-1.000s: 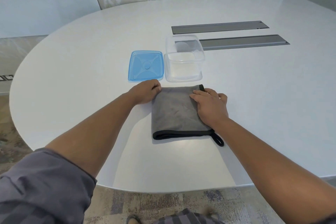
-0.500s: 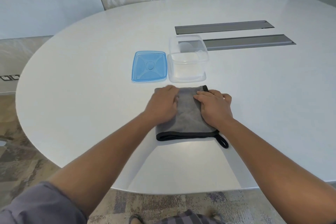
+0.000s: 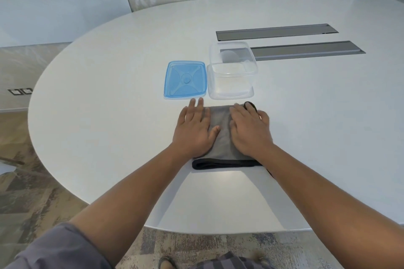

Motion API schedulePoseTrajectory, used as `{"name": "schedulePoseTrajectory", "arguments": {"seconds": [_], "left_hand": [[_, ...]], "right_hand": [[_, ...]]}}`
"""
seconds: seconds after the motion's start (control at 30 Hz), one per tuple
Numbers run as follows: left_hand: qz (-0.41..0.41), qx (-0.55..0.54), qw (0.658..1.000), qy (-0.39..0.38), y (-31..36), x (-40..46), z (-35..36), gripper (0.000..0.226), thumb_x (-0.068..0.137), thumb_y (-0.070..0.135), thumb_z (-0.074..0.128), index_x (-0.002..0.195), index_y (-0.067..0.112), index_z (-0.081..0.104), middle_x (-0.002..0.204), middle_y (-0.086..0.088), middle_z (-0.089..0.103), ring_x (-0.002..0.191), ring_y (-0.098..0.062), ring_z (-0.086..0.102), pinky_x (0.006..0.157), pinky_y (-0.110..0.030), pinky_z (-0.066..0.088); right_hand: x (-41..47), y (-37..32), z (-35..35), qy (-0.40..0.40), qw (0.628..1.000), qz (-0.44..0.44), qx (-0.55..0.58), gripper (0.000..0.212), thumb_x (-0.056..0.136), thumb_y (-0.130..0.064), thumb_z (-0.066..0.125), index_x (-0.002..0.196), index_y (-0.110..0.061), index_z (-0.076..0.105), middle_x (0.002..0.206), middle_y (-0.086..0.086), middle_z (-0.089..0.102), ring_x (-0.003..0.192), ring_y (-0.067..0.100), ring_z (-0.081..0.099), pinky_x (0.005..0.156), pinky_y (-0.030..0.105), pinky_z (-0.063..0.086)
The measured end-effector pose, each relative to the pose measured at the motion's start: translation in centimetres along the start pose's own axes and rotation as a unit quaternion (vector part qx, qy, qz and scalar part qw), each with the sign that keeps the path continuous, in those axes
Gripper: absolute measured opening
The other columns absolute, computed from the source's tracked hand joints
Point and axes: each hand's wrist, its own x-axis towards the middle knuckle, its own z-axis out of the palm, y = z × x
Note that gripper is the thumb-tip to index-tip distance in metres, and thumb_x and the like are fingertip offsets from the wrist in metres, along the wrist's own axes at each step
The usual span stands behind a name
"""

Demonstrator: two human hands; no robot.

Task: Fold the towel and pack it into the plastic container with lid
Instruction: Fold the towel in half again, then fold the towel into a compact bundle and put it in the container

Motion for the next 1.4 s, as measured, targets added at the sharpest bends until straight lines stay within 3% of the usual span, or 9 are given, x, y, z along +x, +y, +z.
{"name": "schedulePoseTrajectory", "arguments": {"seconds": [0.13,0.23,0.37,0.67,0.8,0.97,1.23,1.33,1.4], "left_hand": [[0.121,0.011,0.992,-0.017,1.1,0.3,-0.2,0.06,0.104,0.022,0.035,0.161,0.008,0.022,0.17,-0.013,0.015,0.158,-0.028,0.01,0.127,-0.038,0.007],[0.123,-0.075,0.987,-0.073,1.4,0.8,-0.5,0.062,0.102,0.013,0.042,0.161,0.01,0.023,0.17,-0.01,0.017,0.157,-0.025,0.014,0.127,-0.038,0.012],[0.068,-0.086,0.994,-0.029,2.0,-0.1,0.7,0.056,0.109,0.038,0.027,0.162,0.02,0.025,0.171,-0.005,0.016,0.158,-0.025,0.011,0.127,-0.043,0.004],[0.018,-0.069,0.992,-0.104,1.8,-1.6,-0.2,0.106,0.072,0.098,0.031,0.16,0.046,0.003,0.172,0.005,-0.011,0.155,-0.029,-0.024,0.122,-0.063,-0.005],[-0.032,-0.079,0.99,-0.108,1.5,-1.5,-0.5,0.119,0.061,0.106,0.027,0.16,0.047,-0.001,0.171,0.007,-0.016,0.155,-0.031,-0.022,0.121,-0.064,-0.007],[-0.065,-0.088,0.99,-0.089,-0.1,-2.0,-0.2,0.105,0.073,0.099,0.019,0.16,0.046,-0.002,0.171,0.004,-0.017,0.158,-0.024,-0.009,0.123,-0.059,-0.005],[-0.131,-0.144,0.978,-0.071,-1.7,-2.0,0.1,0.066,0.106,0.052,0.015,0.164,0.025,0.001,0.173,0.0,0.004,0.159,-0.023,-0.001,0.126,-0.05,-0.002],[-0.141,-0.214,0.966,-0.033,-1.6,-1.6,-0.5,0.059,0.104,0.04,0.029,0.159,0.017,0.028,0.163,-0.006,0.036,0.151,-0.032,0.026,0.122,-0.05,0.022],[-0.147,-0.25,0.957,-0.005,-1.5,-1.5,-1.1,0.046,0.096,0.034,0.038,0.138,0.018,0.048,0.132,-0.005,0.062,0.126,-0.035,0.05,0.104,-0.05,0.042]], "right_hand": [[-0.4,-0.7,1.1,-0.054,0.997,0.011,-0.054,0.064,0.104,-0.044,0.017,0.159,-0.014,0.029,0.169,0.003,0.023,0.158,0.028,0.005,0.121,0.051,0.001],[0.1,0.1,1.0,-0.091,0.995,0.038,-0.018,0.069,0.105,-0.051,0.016,0.163,-0.014,0.015,0.172,0.005,0.009,0.158,0.023,-0.001,0.125,0.046,0.003],[0.2,0.7,0.9,-0.107,0.993,0.052,0.002,0.071,0.104,-0.054,0.018,0.164,-0.018,0.01,0.172,0.006,0.002,0.158,0.021,-0.003,0.126,0.045,0.006],[0.2,0.8,0.7,-0.114,0.99,0.086,0.002,0.077,0.099,-0.064,0.016,0.164,-0.024,0.006,0.172,0.004,-0.005,0.158,0.029,-0.005,0.125,0.053,0.006],[0.1,1.2,0.6,-0.122,0.99,0.072,0.003,0.079,0.098,-0.067,0.017,0.164,-0.026,0.004,0.172,0.002,-0.008,0.158,0.028,-0.008,0.125,0.055,0.004],[-0.6,2.9,0.3,-0.123,0.991,0.053,0.003,0.078,0.097,-0.071,0.013,0.163,-0.032,0.003,0.172,-0.007,-0.009,0.158,0.027,-0.006,0.123,0.057,0.003],[-0.8,2.1,-0.5,-0.063,0.997,0.05,-0.003,0.065,0.104,-0.048,0.018,0.162,-0.019,0.018,0.172,-0.002,0.007,0.158,0.023,0.001,0.124,0.053,0.001],[-0.6,0.5,-0.9,-0.002,0.983,0.04,0.181,0.059,0.107,-0.032,0.031,0.161,-0.011,0.023,0.171,0.003,0.015,0.158,0.02,0.01,0.126,0.038,0.006],[-0.7,-1.3,-1.6,-0.014,0.925,0.063,0.374,0.058,0.108,-0.027,0.036,0.162,-0.012,0.021,0.17,-0.002,0.017,0.156,0.011,0.013,0.123,0.024,0.008]]}}
